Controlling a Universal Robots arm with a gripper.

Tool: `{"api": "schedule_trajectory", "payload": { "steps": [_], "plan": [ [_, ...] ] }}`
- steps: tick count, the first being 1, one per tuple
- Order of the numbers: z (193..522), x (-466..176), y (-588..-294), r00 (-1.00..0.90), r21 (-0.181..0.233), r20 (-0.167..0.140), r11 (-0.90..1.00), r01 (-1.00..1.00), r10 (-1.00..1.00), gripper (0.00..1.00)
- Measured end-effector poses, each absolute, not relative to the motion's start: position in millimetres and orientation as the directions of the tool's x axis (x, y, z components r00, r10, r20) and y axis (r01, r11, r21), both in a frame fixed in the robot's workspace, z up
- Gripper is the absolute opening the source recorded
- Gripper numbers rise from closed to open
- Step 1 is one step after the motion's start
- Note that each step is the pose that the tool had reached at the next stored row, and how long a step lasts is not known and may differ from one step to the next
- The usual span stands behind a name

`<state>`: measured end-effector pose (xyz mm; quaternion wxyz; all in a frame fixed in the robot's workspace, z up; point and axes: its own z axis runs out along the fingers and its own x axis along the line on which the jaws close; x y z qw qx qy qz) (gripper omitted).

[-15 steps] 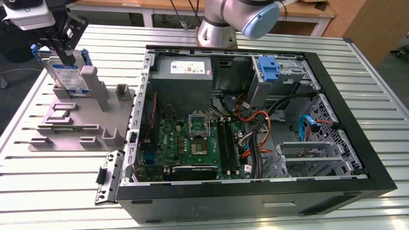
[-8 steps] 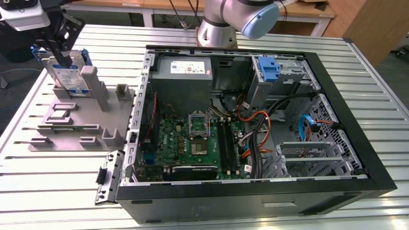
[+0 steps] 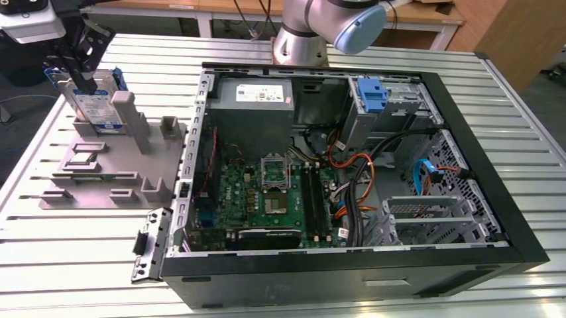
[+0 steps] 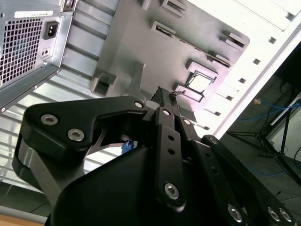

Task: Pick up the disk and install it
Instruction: 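Reach for the disk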

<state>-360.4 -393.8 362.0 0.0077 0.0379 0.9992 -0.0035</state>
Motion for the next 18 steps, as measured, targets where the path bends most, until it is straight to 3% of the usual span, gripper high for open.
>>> {"api": "schedule_trajectory", "payload": {
  "steps": [18],
  "plan": [
    [360.5,-370.8,-393.6,-0.997,-0.007,-0.014,0.997,0.076,0.076,0.1]
  ]
}}
